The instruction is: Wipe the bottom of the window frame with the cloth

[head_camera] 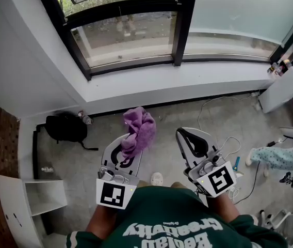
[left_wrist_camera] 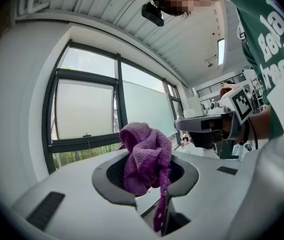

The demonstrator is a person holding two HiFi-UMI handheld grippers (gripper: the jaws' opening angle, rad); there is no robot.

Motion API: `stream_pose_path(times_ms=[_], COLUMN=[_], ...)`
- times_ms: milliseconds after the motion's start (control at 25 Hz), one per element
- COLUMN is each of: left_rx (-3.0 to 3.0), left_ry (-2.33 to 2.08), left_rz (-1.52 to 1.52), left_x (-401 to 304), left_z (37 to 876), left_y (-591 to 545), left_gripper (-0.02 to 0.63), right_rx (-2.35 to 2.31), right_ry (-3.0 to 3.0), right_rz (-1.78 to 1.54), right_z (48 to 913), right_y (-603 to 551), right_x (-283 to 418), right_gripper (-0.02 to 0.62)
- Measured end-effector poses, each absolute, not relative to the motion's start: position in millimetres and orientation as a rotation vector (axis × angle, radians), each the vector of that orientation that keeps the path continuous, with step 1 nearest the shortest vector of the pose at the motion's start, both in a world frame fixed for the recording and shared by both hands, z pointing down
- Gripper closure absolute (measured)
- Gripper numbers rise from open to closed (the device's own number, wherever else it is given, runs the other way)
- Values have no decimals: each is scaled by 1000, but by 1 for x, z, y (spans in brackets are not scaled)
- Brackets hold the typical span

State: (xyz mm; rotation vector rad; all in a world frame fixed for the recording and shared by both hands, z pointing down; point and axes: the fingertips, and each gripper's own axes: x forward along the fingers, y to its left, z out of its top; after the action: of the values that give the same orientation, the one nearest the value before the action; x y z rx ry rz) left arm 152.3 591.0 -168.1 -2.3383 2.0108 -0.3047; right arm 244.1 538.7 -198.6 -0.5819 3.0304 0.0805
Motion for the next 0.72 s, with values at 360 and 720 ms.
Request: stream_pose_path(times_ms=[360, 720], left_rx=[-2358, -2408], left_ry=[2000, 2005], left_rz=[-293, -211], left_x=[164, 179], left_z=[-169, -173], left_y=[580, 564], left_gripper=[495, 495], right_rx=[-636, -690], right_ry=[3039, 3031], right_rz=[53, -15], right_z=[-193, -187], right_y=[527, 511], right_x=[256, 275], right_gripper=[581, 581])
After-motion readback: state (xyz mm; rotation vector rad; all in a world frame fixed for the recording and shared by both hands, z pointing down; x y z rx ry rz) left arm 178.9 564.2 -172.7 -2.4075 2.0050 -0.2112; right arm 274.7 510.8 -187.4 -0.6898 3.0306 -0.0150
